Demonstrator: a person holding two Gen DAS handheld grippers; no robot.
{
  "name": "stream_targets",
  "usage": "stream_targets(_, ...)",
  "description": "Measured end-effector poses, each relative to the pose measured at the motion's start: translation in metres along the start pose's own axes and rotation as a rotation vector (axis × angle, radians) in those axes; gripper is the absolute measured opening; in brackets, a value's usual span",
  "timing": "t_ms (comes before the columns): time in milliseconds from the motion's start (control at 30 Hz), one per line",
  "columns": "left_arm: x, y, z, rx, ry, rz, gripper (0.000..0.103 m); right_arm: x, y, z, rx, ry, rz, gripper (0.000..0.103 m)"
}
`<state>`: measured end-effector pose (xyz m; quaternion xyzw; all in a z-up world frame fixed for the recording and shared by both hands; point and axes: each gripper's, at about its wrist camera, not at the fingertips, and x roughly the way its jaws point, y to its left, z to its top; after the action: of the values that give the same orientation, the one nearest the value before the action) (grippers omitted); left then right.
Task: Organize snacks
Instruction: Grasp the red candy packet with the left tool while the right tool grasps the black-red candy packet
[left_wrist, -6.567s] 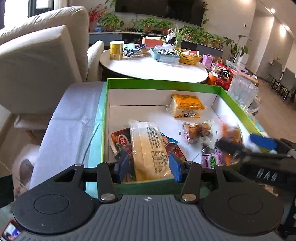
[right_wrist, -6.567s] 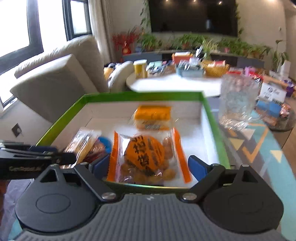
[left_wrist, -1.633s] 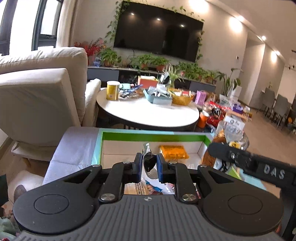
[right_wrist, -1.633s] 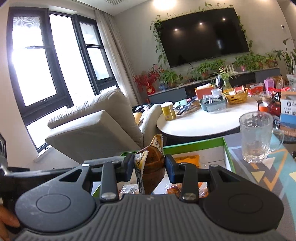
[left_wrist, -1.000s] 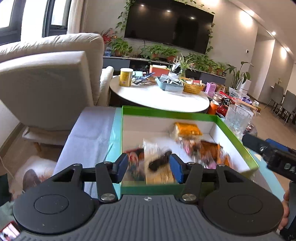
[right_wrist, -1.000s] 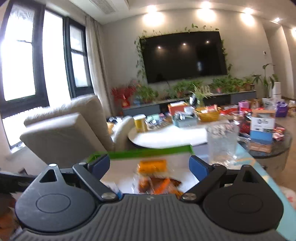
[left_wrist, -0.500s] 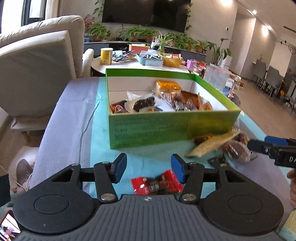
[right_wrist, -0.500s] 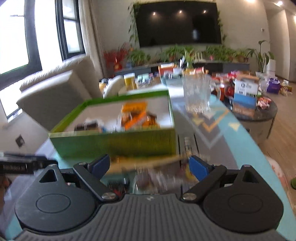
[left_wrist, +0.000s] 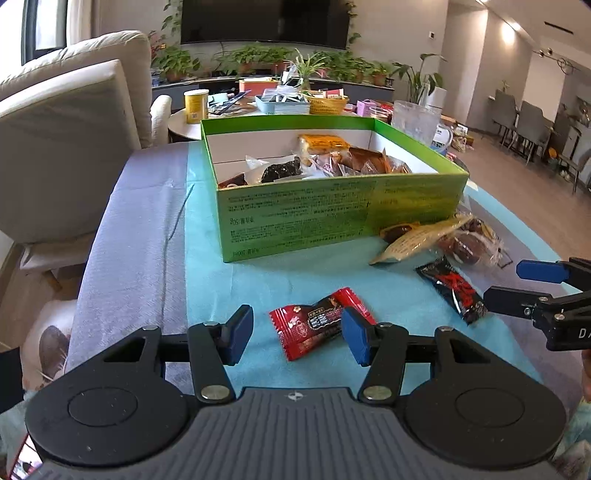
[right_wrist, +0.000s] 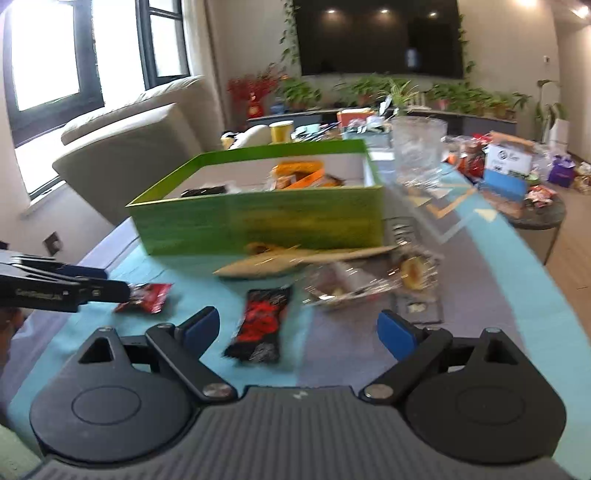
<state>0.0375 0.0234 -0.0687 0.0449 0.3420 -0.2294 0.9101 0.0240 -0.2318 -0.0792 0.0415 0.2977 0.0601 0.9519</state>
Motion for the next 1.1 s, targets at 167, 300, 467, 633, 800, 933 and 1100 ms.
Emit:
stream_targets(167,0.005,-0.004,0.001,0.101,-0.010,-0.055,0.050,0.009,0.001,0.000,0.059,0.075,0.023,0.063)
stream_targets(300,0.010,-0.012,0.002,0.230,0.003,-0.056,0.050,0.009,0.001,-0.004,0.087,0.085,0.030,0.063)
stream_targets(467,0.025,-0.018,-0.002,0.233,-0.001,-0.058,0.048,0.011,0.007,-0.006,0.074,0.094,0.038,0.063)
stream_targets(633,0.025,-0.023,-0.005,0.105,-0.025,-0.033,0.030,0.013,0.011,-0.004,0.054,0.098,0.018,0.063)
stream_targets(800,0.013,-0.029,-0.010,0.007,-0.005,-0.024,0.028,0.013,0.009,-0.004,0.066,0.095,0.019,0.063)
stream_targets(933,-0.001,-0.025,-0.011,-0.035,-0.036,0.012,0.028,0.015,0.011,-0.003,0.060,0.095,0.024,0.063)
stream_targets(1100,-0.008,-0.019,-0.011,-0.038,-0.035,0.047,0.028,0.021,0.016,0.000,0.048,0.093,0.028,0.063)
